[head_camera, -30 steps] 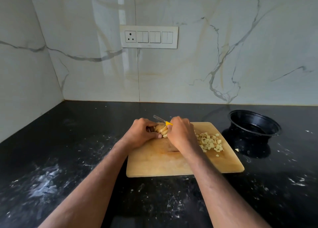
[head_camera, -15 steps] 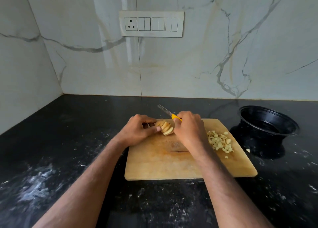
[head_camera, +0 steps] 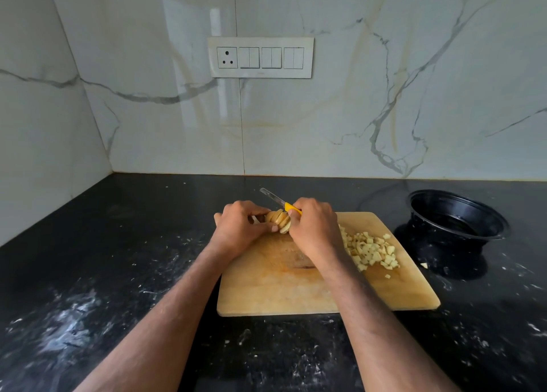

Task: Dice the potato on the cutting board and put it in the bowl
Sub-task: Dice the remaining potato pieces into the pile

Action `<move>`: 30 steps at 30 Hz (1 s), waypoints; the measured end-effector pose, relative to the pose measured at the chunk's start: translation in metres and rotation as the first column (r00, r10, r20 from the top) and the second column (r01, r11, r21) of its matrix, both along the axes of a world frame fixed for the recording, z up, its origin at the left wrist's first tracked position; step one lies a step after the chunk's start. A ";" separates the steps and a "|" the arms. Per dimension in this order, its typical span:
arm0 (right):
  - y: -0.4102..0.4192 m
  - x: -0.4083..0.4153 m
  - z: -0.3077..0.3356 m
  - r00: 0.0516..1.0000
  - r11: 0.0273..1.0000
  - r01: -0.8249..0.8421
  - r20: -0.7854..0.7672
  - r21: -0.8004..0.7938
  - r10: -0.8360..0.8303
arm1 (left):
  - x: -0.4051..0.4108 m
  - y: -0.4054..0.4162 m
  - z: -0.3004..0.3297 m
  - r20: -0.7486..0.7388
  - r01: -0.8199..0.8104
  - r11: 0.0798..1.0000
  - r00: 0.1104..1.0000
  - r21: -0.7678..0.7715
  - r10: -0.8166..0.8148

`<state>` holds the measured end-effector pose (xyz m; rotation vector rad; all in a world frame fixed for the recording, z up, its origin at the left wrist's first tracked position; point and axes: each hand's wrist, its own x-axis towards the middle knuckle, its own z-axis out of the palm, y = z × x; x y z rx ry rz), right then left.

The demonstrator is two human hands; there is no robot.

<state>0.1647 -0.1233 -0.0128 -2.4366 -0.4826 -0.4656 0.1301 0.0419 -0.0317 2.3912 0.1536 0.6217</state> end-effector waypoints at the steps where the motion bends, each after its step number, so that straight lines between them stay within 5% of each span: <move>1: -0.001 0.001 0.000 1.000 1.000 0.007 0.013 -0.012 -0.007 | 0.000 0.000 -0.001 0.003 -0.011 1.000 1.000 0.002 0.011; 14: 0.001 -0.024 -0.009 0.990 0.993 -0.109 0.092 0.033 0.106 | -0.002 0.000 -0.010 -0.081 -0.019 1.000 0.996 0.014 0.020; 30: 0.005 -0.029 -0.021 0.987 0.988 -0.069 0.132 -0.138 0.087 | -0.034 -0.007 -0.004 0.093 0.088 0.995 0.992 -0.053 -0.083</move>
